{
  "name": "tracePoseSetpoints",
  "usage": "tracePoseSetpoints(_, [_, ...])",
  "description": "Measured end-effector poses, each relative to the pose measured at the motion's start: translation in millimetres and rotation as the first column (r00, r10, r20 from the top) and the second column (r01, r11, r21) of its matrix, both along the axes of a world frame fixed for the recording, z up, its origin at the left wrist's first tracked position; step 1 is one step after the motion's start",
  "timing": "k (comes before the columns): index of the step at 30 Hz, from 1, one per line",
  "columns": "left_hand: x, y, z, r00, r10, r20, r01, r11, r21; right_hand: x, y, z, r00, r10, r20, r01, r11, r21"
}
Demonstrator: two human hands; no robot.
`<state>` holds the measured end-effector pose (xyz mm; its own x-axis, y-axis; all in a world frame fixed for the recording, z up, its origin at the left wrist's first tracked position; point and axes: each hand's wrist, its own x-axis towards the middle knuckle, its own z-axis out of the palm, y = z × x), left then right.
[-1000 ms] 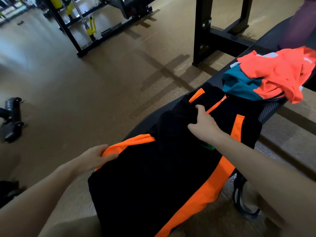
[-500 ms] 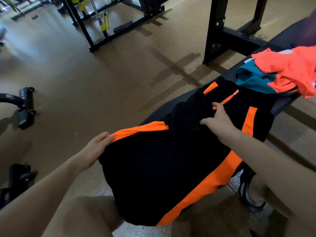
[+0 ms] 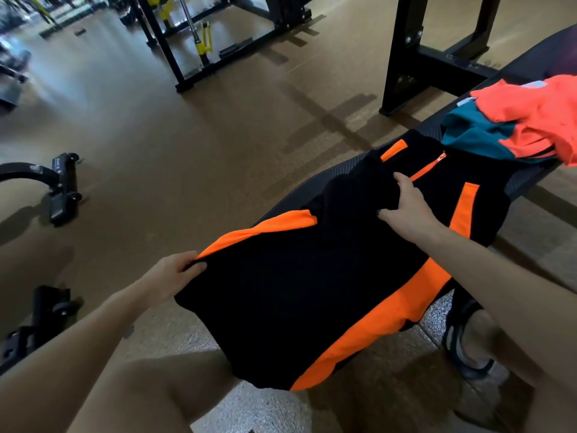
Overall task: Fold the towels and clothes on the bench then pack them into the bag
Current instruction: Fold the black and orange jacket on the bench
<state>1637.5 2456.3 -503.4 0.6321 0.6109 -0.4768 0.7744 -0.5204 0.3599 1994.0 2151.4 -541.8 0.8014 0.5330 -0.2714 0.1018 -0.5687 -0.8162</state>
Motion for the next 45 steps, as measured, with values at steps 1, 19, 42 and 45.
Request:
tracePoseSetpoints(1, [0.8, -1.7, -0.1, 0.999, 0.005, 0.033, -0.006, 0.999, 0.051, -0.8, 0.5, 0.2, 1.000, 0.005, 0.000, -0.005, 1.000, 0.010])
tracePoseSetpoints(19, [-2.7, -15.5, -17.5, 0.998, 0.038, -0.040, -0.011, 0.847, 0.532, -8.9, -10.4, 2.3, 0.996, 0.073, 0.049, -0.074, 0.997, 0.001])
tracePoseSetpoints(42, [249.2, -220.9, -66.9, 0.758, -0.644, -0.104, 0.638, 0.698, 0.326, 71.0, -166.3, -31.9, 0.880, -0.209, -0.427, 0.217, 0.976, -0.031])
tracePoseSetpoints(45, [252.9, -210.4, -65.9, 0.761, -0.646, -0.064, 0.628, 0.709, 0.321, 80.5, -174.9, -55.1, 0.849, -0.174, -0.499, 0.189, 0.982, -0.021])
